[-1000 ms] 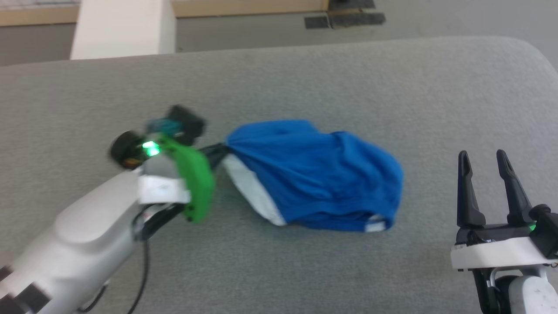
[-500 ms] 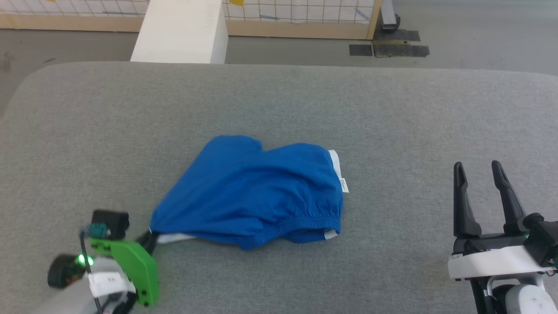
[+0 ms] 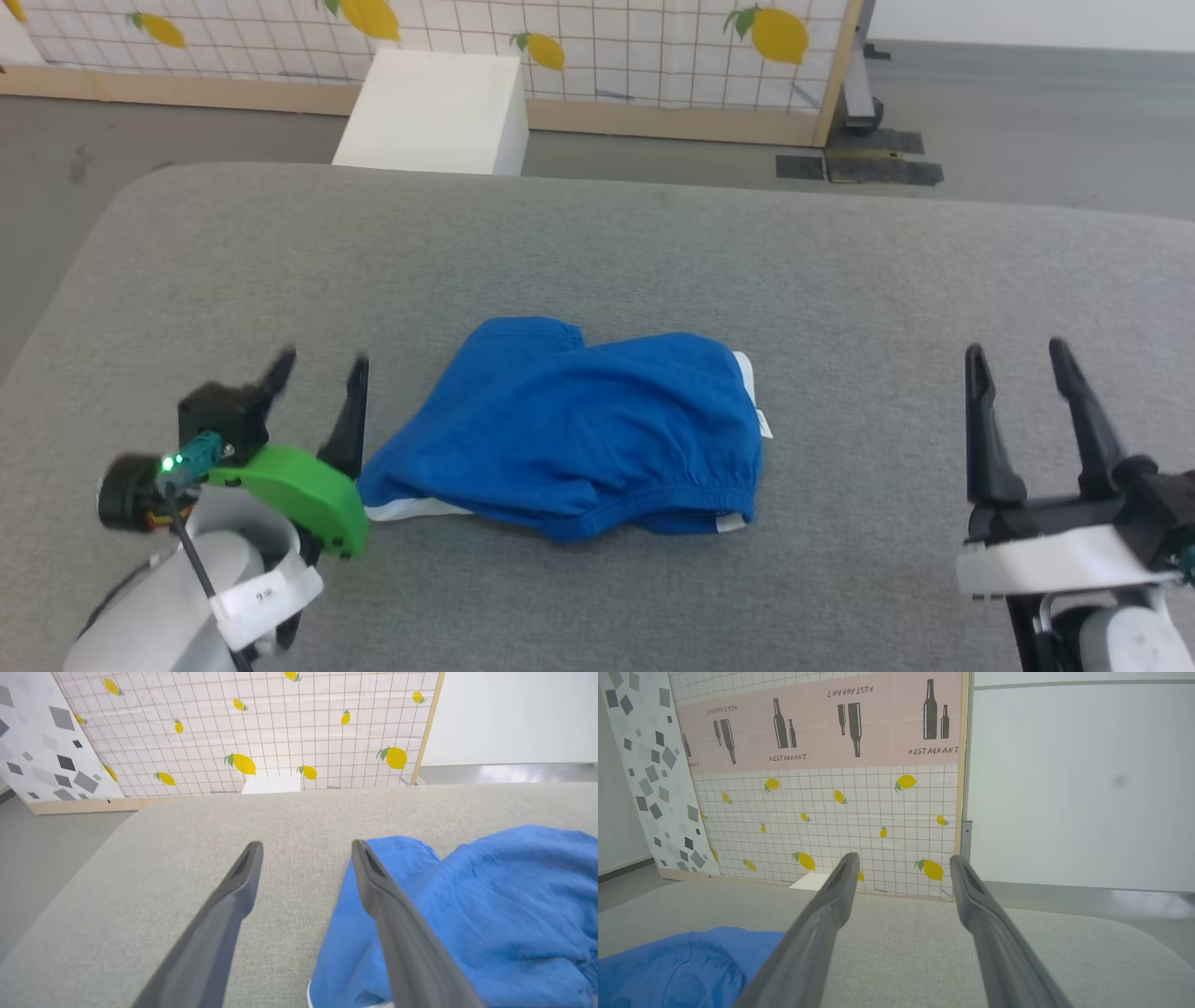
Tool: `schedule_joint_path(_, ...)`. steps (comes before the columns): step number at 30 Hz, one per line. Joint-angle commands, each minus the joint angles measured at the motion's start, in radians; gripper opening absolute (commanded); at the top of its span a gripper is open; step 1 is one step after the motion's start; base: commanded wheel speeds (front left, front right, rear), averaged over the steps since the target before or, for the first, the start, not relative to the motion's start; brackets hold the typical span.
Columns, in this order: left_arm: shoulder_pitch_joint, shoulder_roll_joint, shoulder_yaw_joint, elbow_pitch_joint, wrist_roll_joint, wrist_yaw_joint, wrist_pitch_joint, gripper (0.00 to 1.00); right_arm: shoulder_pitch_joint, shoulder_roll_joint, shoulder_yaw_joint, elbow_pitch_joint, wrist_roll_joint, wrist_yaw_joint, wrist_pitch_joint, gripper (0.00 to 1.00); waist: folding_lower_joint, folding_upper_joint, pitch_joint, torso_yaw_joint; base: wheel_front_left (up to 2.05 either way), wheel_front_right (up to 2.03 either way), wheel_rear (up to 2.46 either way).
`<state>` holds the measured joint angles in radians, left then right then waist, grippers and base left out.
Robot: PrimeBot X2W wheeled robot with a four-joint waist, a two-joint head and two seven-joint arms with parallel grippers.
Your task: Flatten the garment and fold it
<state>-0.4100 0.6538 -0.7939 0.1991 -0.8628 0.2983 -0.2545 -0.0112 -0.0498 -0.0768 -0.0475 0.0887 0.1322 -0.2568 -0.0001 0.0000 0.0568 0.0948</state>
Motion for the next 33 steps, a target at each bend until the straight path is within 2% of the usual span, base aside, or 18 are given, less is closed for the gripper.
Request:
schedule_joint_path(1,0.047,-0.028,0.059,-0.038,0.069,0.022,-0.007,1.0,-0.03,0.0,0.003,-0.015,-0.018,-0.002,-0.005,1.0,0.0001,0.0,-0.012,0.016,0.0,0.0,0.0)
schedule_joint_path(4,0.146,-0.091,0.217,-0.126,0.211,0.047,-0.007,1.0,-0.075,0.0,0.021,-0.039,-0.065,-0.002,-0.005,1.0,0.0001,0.0,-0.013,0.023,0.0,0.0,0.0)
schedule_joint_path(7,0.232,-0.17,0.357,-0.188,0.318,0.044,-0.007,1.0,-0.12,0.0,0.056,-0.038,-0.12,-0.002,-0.005,1.0,0.0001,0.0,-0.009,0.028,0.0,0.0,0.0)
schedule_joint_path(9,0.284,-0.231,0.449,-0.221,0.376,0.015,-0.007,1.0,-0.153,-0.003,0.093,-0.015,-0.167,-0.002,-0.005,1.0,0.0001,0.0,-0.004,0.031,0.0,0.0,0.0)
schedule_joint_path(11,0.323,-0.287,0.524,-0.242,0.432,-0.021,-0.007,1.0,-0.183,-0.035,0.148,0.038,-0.195,-0.002,-0.005,1.0,0.0001,0.0,-0.002,0.034,0.0,0.0,0.0)
schedule_joint_path(15,0.381,-0.376,0.633,-0.247,0.51,-0.118,-0.007,1.0,-0.273,-0.152,0.318,0.185,-0.18,-0.002,0.043,1.0,0.0001,0.0,0.003,0.038,0.0,0.0,0.0)
schedule_joint_path(17,0.396,-0.406,0.668,-0.243,0.557,-0.157,-0.007,1.0,-0.33,-0.221,0.434,0.238,-0.116,-0.002,0.129,1.0,0.0001,0.0,0.007,0.041,0.0,0.0,0.0)
schedule_joint_path(20,0.411,-0.45,0.705,-0.24,0.615,-0.203,-0.007,1.0,-0.426,-0.335,0.646,0.27,0.052,-0.002,0.295,1.0,0.0001,0.0,0.014,0.047,0.0,0.0,0.0)
schedule_joint_path(22,0.413,-0.474,0.721,-0.234,0.646,-0.229,-0.007,1.0,-0.491,-0.409,0.772,0.266,0.163,-0.002,0.411,1.0,0.0001,0.0,0.02,0.054,0.0,0.0,0.0)
schedule_joint_path(26,0.405,-0.52,0.749,-0.219,0.686,-0.275,-0.007,1.0,-0.608,-0.513,0.973,0.227,0.371,-0.002,0.647,1.0,0.0001,0.0,0.038,0.071,0.0,0.0,0.0)
schedule_joint_path(30,0.384,-0.554,0.766,-0.211,0.715,-0.309,-0.007,1.0,-0.718,-0.579,1.132,0.202,0.49,-0.002,0.798,1.0,0.0001,0.0,0.066,0.095,0.0,0.0,0.0)
schedule_joint_path(33,0.367,-0.572,0.777,-0.204,0.727,-0.332,-0.007,1.0,-0.792,-0.597,1.228,0.208,0.547,-0.002,0.847,1.0,0.0001,0.0,0.093,0.116,0.0,0.0,0.0)
